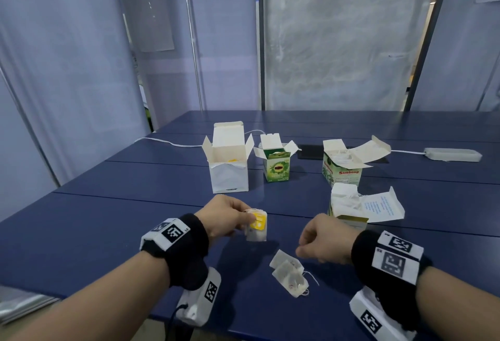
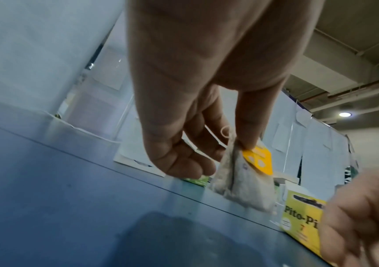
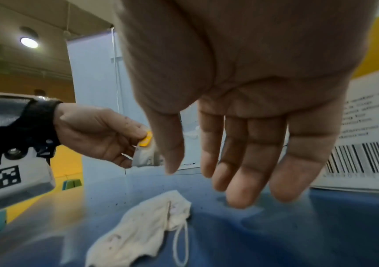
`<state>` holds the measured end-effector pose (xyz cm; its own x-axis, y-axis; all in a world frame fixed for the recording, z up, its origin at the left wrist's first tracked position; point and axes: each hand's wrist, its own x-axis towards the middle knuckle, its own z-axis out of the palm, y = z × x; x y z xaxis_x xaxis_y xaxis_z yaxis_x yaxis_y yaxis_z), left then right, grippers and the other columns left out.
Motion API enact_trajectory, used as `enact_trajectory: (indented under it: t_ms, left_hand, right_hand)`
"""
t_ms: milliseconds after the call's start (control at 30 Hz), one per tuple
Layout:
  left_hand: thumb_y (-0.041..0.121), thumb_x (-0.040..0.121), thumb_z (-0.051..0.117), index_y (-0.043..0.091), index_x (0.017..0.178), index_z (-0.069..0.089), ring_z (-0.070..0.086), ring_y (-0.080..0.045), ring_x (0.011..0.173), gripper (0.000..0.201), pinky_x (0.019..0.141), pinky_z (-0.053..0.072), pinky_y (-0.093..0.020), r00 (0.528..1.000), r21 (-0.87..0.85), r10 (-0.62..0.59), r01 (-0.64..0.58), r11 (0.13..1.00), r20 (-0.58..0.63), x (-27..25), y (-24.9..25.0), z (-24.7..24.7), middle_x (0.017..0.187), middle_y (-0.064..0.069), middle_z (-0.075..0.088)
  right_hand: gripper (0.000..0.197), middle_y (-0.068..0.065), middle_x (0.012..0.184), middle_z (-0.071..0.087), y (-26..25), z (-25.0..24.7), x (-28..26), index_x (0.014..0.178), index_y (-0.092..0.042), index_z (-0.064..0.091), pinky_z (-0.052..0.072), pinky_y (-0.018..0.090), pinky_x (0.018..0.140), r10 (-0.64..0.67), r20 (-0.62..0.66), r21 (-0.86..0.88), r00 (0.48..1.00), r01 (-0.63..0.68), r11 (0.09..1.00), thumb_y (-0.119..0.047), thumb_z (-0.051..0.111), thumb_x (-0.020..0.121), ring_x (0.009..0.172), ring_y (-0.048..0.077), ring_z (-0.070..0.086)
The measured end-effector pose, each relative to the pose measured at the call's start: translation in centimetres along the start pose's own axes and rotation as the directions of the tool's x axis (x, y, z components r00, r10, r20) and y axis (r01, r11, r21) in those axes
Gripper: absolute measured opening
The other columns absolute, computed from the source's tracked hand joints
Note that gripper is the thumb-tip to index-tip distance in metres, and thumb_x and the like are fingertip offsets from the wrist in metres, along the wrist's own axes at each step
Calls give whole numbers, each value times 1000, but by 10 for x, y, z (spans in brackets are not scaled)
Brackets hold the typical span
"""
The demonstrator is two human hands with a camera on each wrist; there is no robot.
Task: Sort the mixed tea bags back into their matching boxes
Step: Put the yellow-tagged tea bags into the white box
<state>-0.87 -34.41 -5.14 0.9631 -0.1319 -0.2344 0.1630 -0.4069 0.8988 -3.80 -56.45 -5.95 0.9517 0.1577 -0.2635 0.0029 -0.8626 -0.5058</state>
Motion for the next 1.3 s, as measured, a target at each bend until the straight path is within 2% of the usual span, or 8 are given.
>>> enact_trajectory:
  t_ms: [167, 267, 367, 533, 700, 900, 1133, 1300]
  left_hand:
    - [6, 79, 74, 13, 80, 64, 59, -14, 60, 13, 53, 49, -23, 997, 83, 68, -66, 994, -32, -7, -9, -12, 71, -4, 66]
    - [5, 77, 77, 12, 78, 55, 60, -19, 62, 23, 55, 51, -27, 996, 117, 81, -78, 990, -21, -12, -13, -12, 75, -11, 64]
    - [4, 78, 76, 11, 69, 59, 58, -11, 54, 20, 52, 49, -20, 991, 128, 133, -133, 983, 7, -14, -14, -11, 69, -9, 64]
    - [-1, 79, 73, 8, 68, 60, 56, -3, 46, 19, 46, 45, -14, 983, 38, 182, -181, 983, -31, -12, -8, -4, 65, -7, 62]
    - [2, 80, 73, 10, 71, 56, 57, -6, 51, 21, 48, 45, -18, 984, 9, 175, -175, 985, -40, -11, -6, 5, 64, -4, 63]
    - [3, 80, 73, 10, 72, 57, 57, -8, 54, 19, 47, 45, -17, 985, 13, 170, -170, 985, -28, -11, -6, 15, 66, -6, 63]
    - [2, 78, 75, 7, 87, 61, 59, -6, 52, 18, 45, 43, -13, 990, 12, 137, -137, 990, -35, -14, -3, 26, 62, 0, 65]
    - [3, 77, 76, 7, 77, 66, 58, 0, 49, 11, 48, 43, -11, 985, 42, 175, -175, 984, 13, -18, -2, 26, 60, 2, 66]
  right_hand:
    - [37, -6, 91, 68, -2, 20, 8, 95, -22, 63, 57, 30, 79, -26, 79, -257, 997, 46, 965, -35, 80, 65, 84, 12, 65]
    - [25, -10, 84, 65, 1, 21, 9, 91, -24, 62, 52, 22, 68, -57, 67, -241, 996, 72, 968, -28, 76, 71, 75, 8, 62]
    - [29, -14, 87, 58, 9, 15, -1, 96, -30, 58, 46, 16, 65, -144, 49, -249, 988, 152, 956, -31, 75, 72, 76, 3, 55]
    - [40, -16, 123, 44, 19, 13, -27, 116, -35, 59, 41, 30, 93, -385, 206, -451, 900, 436, 779, -38, 69, 78, 109, 11, 44]
    - [60, -13, 133, 31, 34, 11, -52, 129, -36, 50, 29, 33, 91, -485, 318, -560, 815, 574, 598, -66, 54, 77, 114, 16, 28]
    - [36, -1, 134, 44, 43, 17, -79, 133, -29, 48, 27, 36, 95, -486, 407, -588, 773, 629, 509, -27, 41, 97, 117, 25, 40]
    - [27, 6, 116, 59, 40, 21, -88, 109, -14, 67, 35, 23, 84, -457, 342, -477, 821, 571, 669, -19, 47, 92, 108, 25, 53]
    - [19, -16, 79, 62, 21, 3, -89, 94, -24, 72, 41, 7, 68, -516, 101, -59, 851, 522, 851, -37, 61, 87, 76, -2, 58]
